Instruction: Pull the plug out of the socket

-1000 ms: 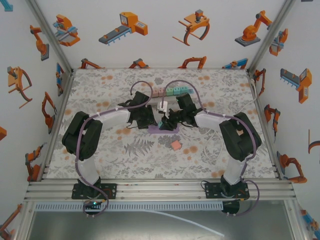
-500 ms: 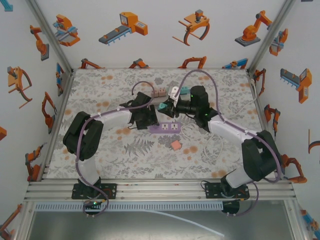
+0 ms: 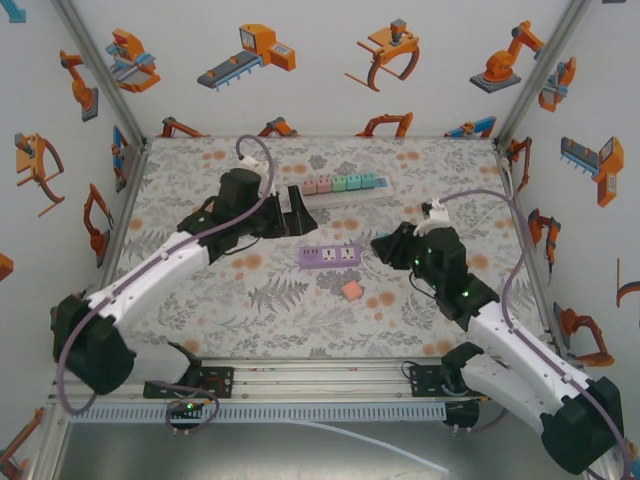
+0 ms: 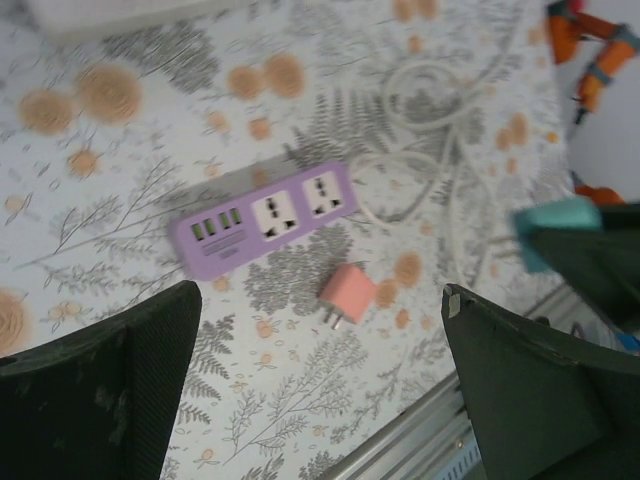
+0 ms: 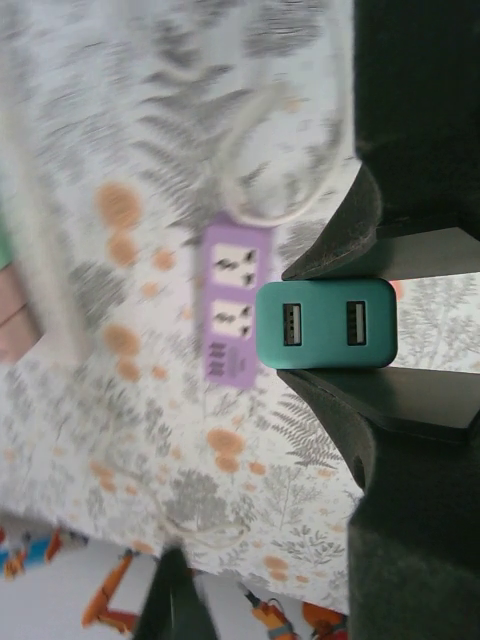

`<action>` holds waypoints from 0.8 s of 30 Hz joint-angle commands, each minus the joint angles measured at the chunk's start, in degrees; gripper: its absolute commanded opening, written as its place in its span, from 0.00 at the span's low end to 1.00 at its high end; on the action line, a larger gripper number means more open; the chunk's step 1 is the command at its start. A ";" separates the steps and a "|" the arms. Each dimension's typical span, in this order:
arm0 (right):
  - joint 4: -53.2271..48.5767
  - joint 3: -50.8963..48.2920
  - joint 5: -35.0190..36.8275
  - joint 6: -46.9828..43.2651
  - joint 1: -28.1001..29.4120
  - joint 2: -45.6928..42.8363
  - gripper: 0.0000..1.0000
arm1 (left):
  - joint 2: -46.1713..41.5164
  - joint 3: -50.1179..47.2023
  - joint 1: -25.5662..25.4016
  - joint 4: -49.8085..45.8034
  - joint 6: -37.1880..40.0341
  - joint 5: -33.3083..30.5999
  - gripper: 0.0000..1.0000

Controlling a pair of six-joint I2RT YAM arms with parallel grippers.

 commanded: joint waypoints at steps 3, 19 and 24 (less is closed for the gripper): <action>-4.78 -5.74 2.36 14.46 0.17 3.93 0.00 | -10.02 -4.69 -0.21 0.44 10.67 9.43 0.97; 12.39 -11.57 3.19 14.70 2.81 19.87 0.59 | -13.14 -8.22 -0.13 -0.62 12.32 -4.86 0.97; 1.59 -9.95 9.32 12.89 2.70 11.20 0.72 | -8.23 -4.47 0.47 0.08 9.64 -14.31 0.97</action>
